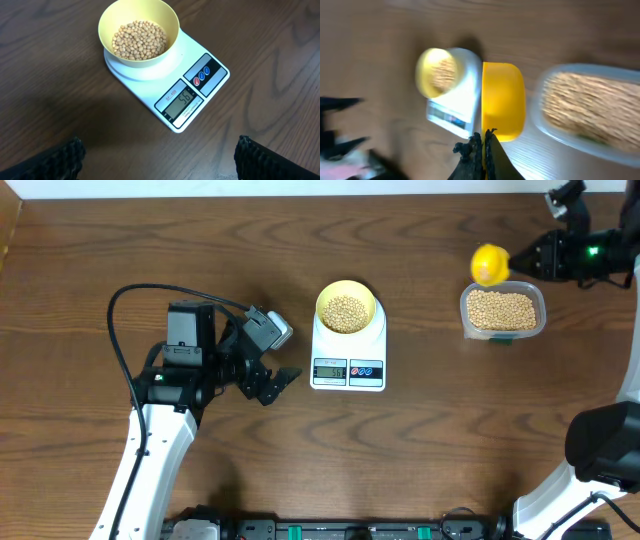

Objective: Scoop item into bowl and weigh 50g on scale
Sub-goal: 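Lift the scoop away and return it to the soybean tub, then scoop a small amount of soybeans and carry it to the bowl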

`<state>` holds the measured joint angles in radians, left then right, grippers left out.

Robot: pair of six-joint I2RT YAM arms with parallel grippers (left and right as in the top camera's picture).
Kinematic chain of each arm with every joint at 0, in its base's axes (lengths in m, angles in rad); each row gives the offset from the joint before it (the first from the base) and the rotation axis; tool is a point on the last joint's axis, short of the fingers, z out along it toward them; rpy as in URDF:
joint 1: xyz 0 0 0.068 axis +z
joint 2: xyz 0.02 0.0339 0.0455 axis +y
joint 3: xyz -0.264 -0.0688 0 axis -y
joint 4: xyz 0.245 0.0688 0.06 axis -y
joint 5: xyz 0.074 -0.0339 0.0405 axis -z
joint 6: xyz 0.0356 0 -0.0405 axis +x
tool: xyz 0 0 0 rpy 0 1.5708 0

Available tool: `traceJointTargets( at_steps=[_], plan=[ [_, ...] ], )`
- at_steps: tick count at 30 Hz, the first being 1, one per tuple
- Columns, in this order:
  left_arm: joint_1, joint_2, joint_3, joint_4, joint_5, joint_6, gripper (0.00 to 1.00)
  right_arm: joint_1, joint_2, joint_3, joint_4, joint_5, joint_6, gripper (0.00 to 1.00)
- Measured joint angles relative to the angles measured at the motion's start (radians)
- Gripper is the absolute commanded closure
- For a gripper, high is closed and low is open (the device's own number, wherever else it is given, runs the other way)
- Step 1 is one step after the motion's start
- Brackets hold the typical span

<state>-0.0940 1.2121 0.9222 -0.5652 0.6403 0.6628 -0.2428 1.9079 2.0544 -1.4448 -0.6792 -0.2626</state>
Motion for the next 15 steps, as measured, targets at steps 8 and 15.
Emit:
traceJointTargets(
  at_steps=[8, 15],
  plan=[
    [0.000, 0.000, 0.000, 0.000, 0.000, 0.000, 0.02, 0.036, 0.000, -0.002, 0.021, 0.352, 0.048, 0.99],
    [0.000, 0.000, 0.000, 0.000, 0.000, 0.000, 0.02, 0.165, 0.003, -0.063, 0.063, 0.696, 0.070, 0.99]
  ],
)
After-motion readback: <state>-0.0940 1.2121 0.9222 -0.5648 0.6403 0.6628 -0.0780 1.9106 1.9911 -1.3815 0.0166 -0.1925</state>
